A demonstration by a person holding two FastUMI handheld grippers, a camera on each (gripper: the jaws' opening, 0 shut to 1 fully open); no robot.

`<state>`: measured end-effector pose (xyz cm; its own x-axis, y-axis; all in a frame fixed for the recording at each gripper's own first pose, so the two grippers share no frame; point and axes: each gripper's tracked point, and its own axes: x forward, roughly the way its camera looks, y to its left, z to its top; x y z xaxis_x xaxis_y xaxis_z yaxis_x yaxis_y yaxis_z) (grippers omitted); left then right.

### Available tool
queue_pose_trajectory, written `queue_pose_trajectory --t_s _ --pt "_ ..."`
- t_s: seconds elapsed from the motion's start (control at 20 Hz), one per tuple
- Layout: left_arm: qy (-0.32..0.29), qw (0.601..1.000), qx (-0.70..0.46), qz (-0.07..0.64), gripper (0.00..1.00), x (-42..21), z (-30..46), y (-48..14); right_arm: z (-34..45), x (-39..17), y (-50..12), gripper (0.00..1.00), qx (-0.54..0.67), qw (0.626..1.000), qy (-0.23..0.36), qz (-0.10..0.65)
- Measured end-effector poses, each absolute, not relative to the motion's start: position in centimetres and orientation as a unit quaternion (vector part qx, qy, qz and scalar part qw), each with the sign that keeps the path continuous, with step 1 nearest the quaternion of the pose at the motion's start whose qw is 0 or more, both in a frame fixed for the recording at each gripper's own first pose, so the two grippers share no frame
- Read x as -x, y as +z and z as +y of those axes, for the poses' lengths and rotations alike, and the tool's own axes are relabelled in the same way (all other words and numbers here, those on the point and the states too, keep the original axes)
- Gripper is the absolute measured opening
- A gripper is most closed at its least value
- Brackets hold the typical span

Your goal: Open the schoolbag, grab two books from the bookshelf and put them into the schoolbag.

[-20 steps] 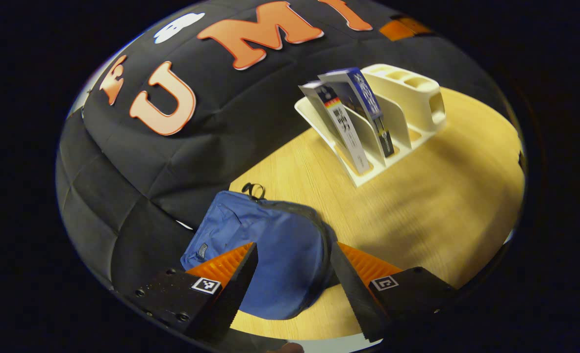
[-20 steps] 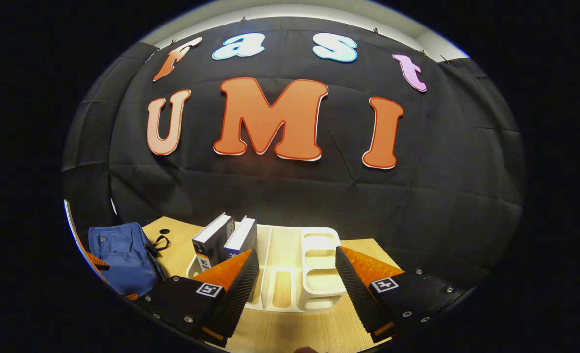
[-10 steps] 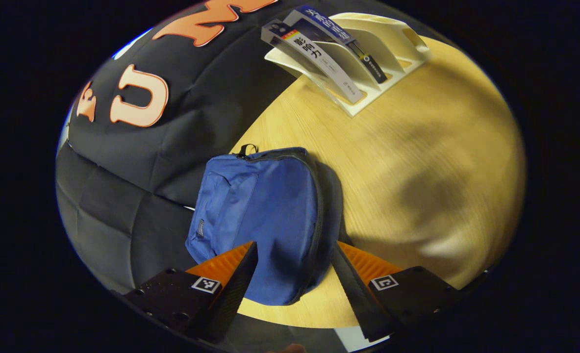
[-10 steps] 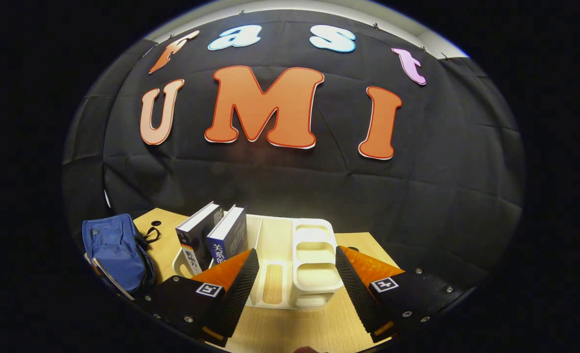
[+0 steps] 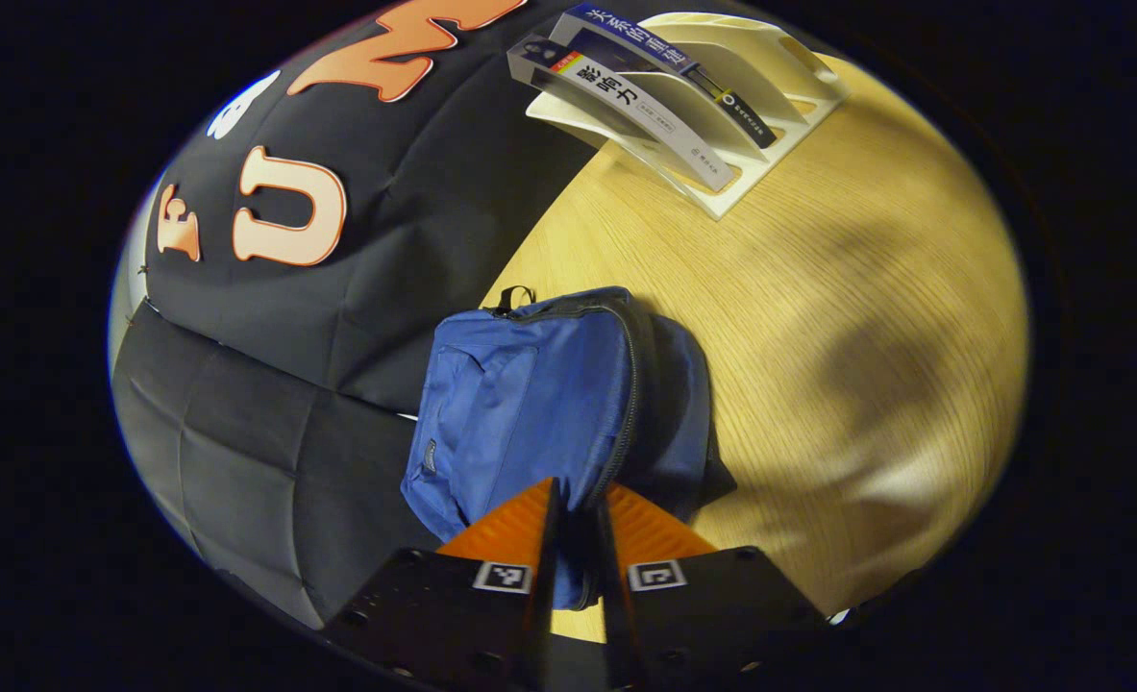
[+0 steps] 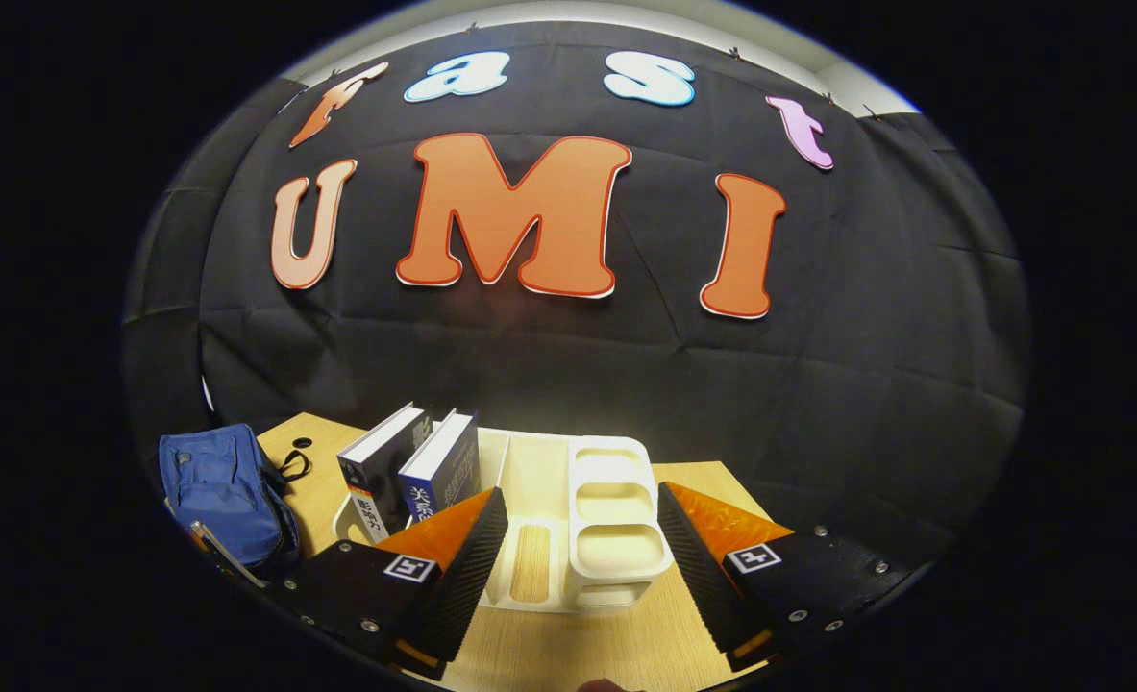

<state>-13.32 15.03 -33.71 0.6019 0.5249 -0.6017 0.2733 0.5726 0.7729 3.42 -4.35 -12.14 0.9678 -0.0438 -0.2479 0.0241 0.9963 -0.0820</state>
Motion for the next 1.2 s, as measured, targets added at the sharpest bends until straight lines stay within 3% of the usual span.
queue_pose_trajectory --t_s 0.1,0.25,0.5,1.2 --pt "0.086 0.778 -0.441 0.44 0.11 12.9 15.2 -33.0 -4.3 -3.6 -12.0 0.94 0.037 0.991 -0.016 0.124" --pt "0.086 0.795 -0.398 0.45 0.04 12.1 15.3 -31.6 -4.2 -3.8 -11.9 0.94 0.036 0.992 -0.016 0.121" --pt "0.079 0.83 -0.285 0.474 0.01 11.3 16.3 -28.4 -2.6 -3.8 -12.0 0.94 0.032 0.991 0.003 0.128" --pt "0.059 0.882 -0.11 0.455 0.0 6.3 23.1 -17.5 11.2 -7.0 -9.6 0.94 0.032 0.969 0.148 0.196"
